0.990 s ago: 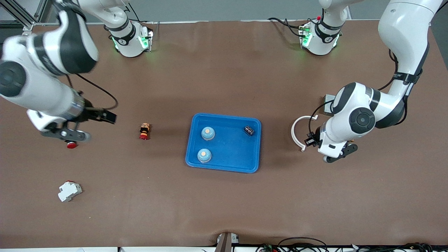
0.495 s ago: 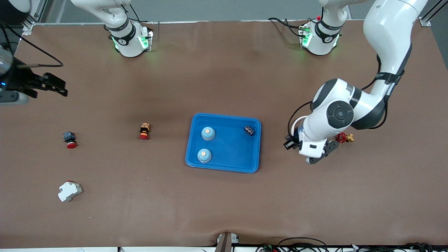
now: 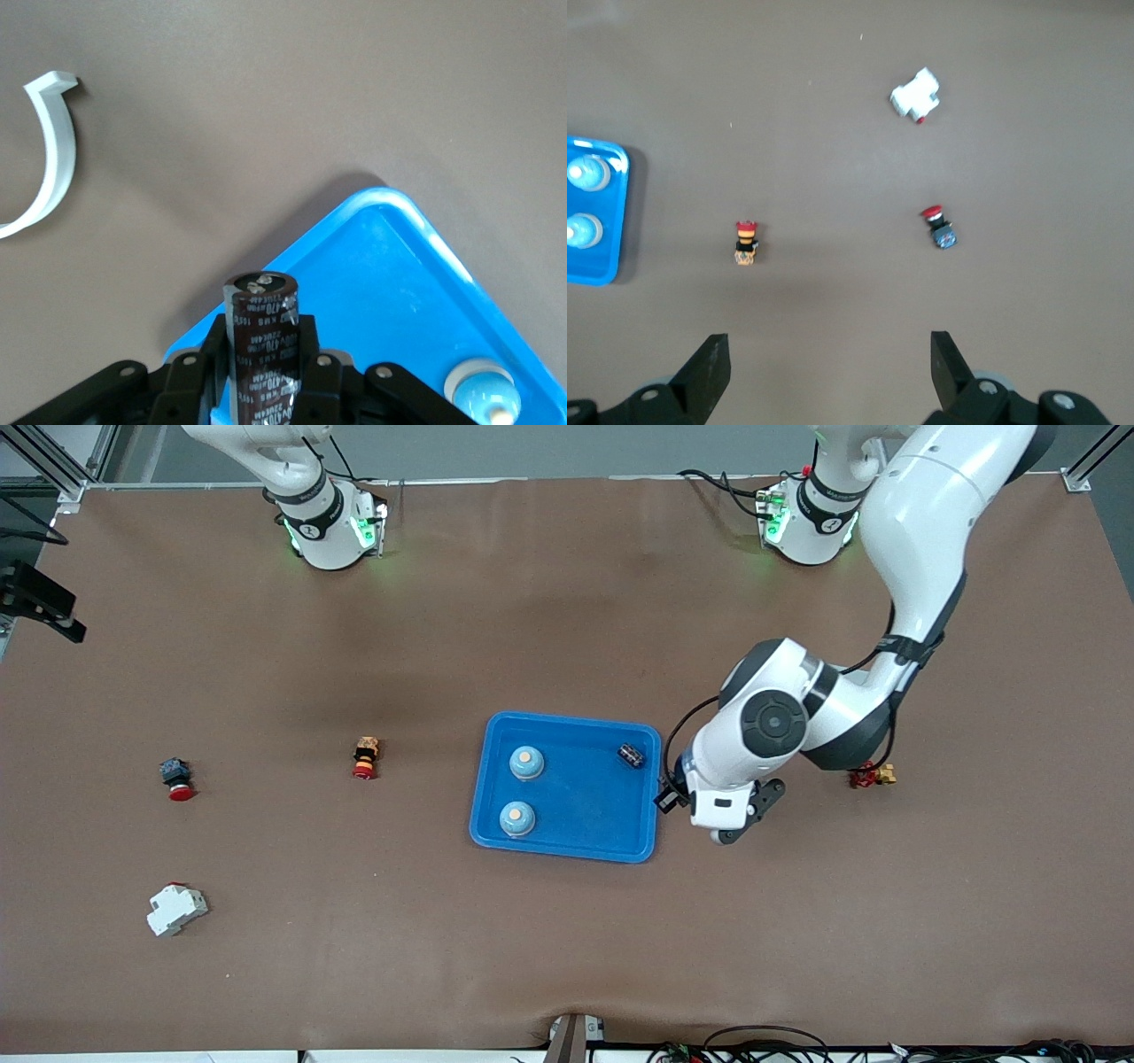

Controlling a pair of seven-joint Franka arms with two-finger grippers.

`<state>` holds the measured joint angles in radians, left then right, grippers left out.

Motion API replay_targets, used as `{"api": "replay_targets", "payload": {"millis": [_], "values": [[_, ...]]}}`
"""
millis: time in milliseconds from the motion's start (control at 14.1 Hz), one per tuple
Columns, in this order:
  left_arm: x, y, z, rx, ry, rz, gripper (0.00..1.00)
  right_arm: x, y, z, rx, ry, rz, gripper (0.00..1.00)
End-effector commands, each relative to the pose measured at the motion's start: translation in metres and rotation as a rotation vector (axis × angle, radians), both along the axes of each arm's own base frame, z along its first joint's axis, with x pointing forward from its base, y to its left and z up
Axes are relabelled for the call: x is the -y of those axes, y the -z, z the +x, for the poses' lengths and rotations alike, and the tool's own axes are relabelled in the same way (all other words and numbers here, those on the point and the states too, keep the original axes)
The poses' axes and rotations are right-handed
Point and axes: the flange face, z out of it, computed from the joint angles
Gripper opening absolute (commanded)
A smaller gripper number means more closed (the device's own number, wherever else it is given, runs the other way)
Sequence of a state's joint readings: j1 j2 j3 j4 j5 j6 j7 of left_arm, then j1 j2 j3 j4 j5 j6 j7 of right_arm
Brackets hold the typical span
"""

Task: Place electrolytic capacitor and blue bell in tray
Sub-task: 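Carry the second black capacitor over the tray with the left gripper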

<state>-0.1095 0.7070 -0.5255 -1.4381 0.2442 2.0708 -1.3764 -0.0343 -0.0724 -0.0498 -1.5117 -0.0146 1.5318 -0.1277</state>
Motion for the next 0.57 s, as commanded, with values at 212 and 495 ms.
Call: {"api": "replay_targets", "payload": {"millis": [212,495], "values": [[0.047,0.041,0.0,0.082,-0.049,-0.007,0.0,0.01,-0.006,0.008,0.006,0.015,-0.012,1.0],[0.065,0.062,0.002,0.137,-0.05,-0.08,0.0,0.01,0.003,0.007,-0.026,0.061,0.003,1.0]]}}
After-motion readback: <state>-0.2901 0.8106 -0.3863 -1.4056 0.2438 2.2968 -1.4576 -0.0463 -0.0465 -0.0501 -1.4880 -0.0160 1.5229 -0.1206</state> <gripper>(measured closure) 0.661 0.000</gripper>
